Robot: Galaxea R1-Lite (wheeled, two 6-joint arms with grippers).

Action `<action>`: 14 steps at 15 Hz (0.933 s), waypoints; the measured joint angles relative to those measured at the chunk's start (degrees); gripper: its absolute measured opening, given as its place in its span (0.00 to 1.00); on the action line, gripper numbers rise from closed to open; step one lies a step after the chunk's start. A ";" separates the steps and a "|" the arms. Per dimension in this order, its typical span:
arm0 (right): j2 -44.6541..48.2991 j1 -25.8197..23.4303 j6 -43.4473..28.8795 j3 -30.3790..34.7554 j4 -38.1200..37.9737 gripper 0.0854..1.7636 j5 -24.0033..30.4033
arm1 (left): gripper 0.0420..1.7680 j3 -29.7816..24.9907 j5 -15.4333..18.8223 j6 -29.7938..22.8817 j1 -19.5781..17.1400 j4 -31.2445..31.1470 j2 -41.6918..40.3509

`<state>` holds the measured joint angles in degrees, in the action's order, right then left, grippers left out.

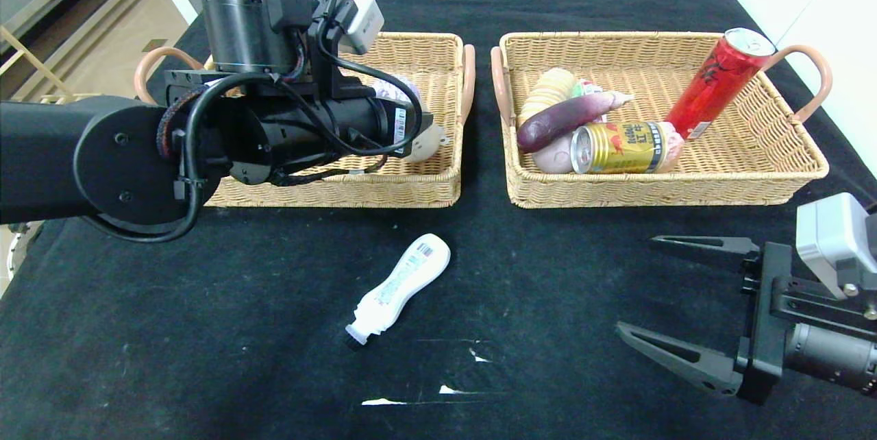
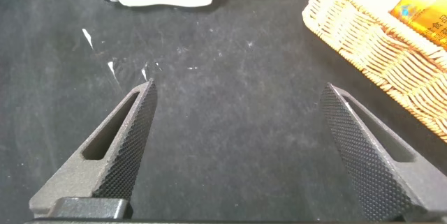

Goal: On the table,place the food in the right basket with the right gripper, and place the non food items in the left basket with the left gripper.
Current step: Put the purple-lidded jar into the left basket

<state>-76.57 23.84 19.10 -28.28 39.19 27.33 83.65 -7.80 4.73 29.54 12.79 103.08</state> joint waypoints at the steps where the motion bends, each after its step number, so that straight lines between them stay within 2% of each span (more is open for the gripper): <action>1: -0.09 -0.17 0.00 0.00 0.00 0.97 -0.02 | 0.68 0.09 0.00 -0.07 0.00 0.09 0.06; 5: -0.20 -0.09 0.38 0.30 -0.06 0.97 -0.02 | 0.80 -0.35 -0.29 -0.02 0.04 0.05 -0.16; 9: -0.16 0.02 0.33 0.41 -0.04 0.97 0.01 | 0.86 -1.38 -0.43 0.39 0.12 -0.94 -1.84; 14: -0.11 0.02 0.29 0.41 -0.06 0.97 0.06 | 0.91 -6.92 -0.40 2.32 1.72 -4.06 -7.28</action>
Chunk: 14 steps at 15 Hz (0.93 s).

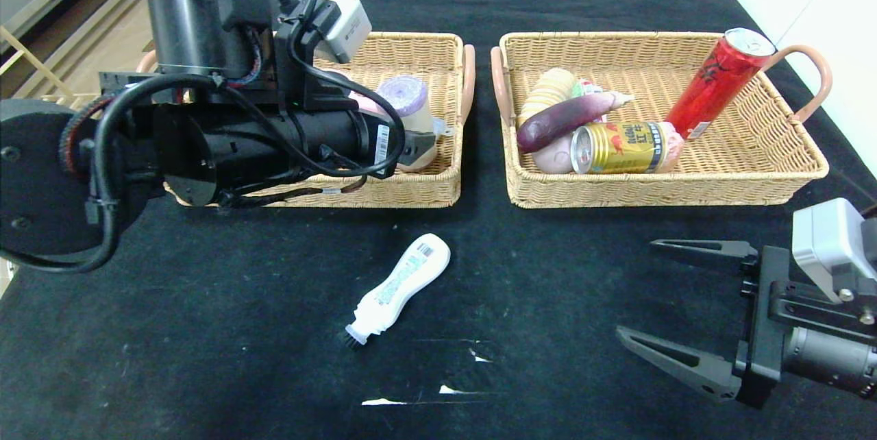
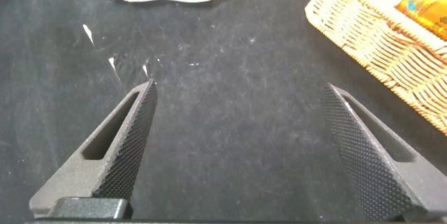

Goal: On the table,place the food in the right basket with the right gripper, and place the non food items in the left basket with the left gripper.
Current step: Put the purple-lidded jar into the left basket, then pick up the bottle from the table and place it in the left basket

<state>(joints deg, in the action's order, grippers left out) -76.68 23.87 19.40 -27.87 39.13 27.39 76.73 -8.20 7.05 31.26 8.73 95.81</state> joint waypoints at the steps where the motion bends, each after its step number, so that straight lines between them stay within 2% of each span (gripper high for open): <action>1: -0.02 0.00 -0.02 0.00 0.00 0.97 0.05 | 0.92 -1.27 0.13 0.61 0.49 -0.88 -1.57; 3: -0.11 0.00 -0.09 -0.05 -0.05 0.97 0.09 | 0.93 -3.39 0.09 1.93 1.73 -4.10 -4.49; 7: -0.27 0.00 -0.09 -0.10 -0.11 0.97 0.20 | 0.95 -4.53 0.27 3.10 4.11 -18.18 -9.37; 12: -0.20 0.16 0.00 0.00 -0.09 0.97 0.30 | 0.96 -1.01 -0.61 3.80 5.16 -32.43 -9.42; 14: -0.16 0.18 0.00 0.00 -0.09 0.97 0.30 | 0.96 1.11 -3.21 3.61 5.62 -35.65 -7.91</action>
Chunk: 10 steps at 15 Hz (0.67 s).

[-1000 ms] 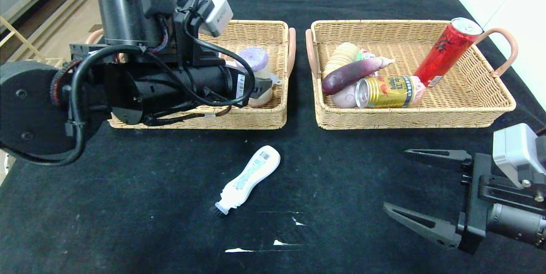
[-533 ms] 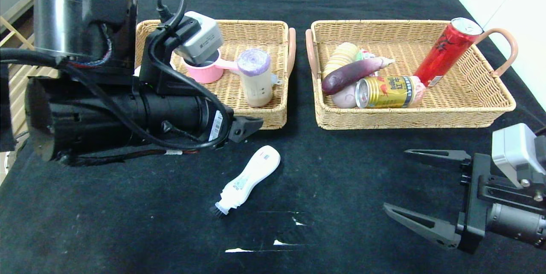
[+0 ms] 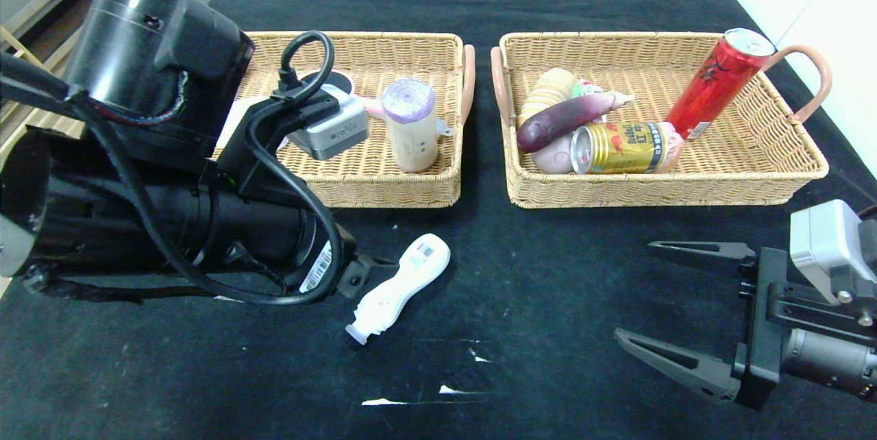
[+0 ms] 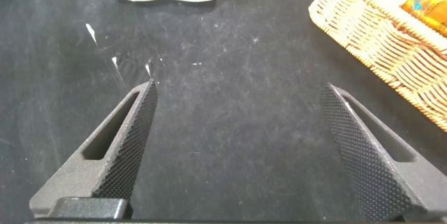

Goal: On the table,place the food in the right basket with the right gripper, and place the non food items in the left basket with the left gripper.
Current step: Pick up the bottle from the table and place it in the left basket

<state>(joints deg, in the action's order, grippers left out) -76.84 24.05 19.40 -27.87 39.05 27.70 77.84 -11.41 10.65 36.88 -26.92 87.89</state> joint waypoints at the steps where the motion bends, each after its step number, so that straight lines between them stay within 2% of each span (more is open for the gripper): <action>1: 0.00 -0.02 0.06 0.04 0.00 0.97 0.00 | 0.96 1.22 -2.83 -0.21 0.27 -0.94 1.22; 4: 0.11 -0.02 0.06 0.11 0.00 0.97 0.09 | 0.96 3.01 -5.29 -0.27 1.29 -2.32 4.47; 10: 1.21 0.00 0.06 0.22 0.04 0.97 0.05 | 0.96 3.41 -4.24 -0.74 2.84 -2.24 8.11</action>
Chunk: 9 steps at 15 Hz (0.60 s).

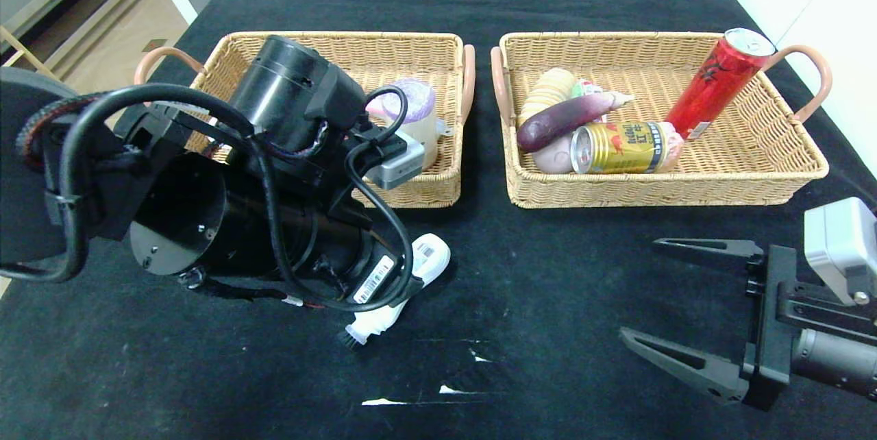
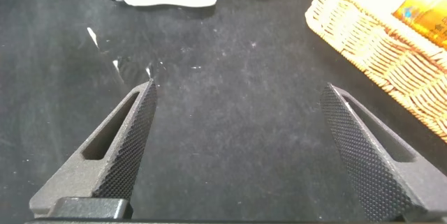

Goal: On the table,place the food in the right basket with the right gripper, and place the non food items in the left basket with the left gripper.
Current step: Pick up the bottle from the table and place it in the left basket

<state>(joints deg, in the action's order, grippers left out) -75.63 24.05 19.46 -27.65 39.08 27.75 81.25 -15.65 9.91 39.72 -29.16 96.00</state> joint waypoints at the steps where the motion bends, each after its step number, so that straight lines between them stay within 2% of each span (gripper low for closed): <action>1: 0.35 0.15 0.02 0.15 -0.06 0.97 0.01 | 0.96 -0.29 0.02 0.00 0.55 0.04 0.39; 9: 1.66 0.63 0.11 0.61 -0.20 0.97 0.11 | 0.97 -0.57 -0.39 -2.23 1.51 0.69 4.24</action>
<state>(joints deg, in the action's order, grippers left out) -73.97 24.69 19.57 -27.04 38.89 27.86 80.68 -16.04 7.68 41.23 -28.47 100.24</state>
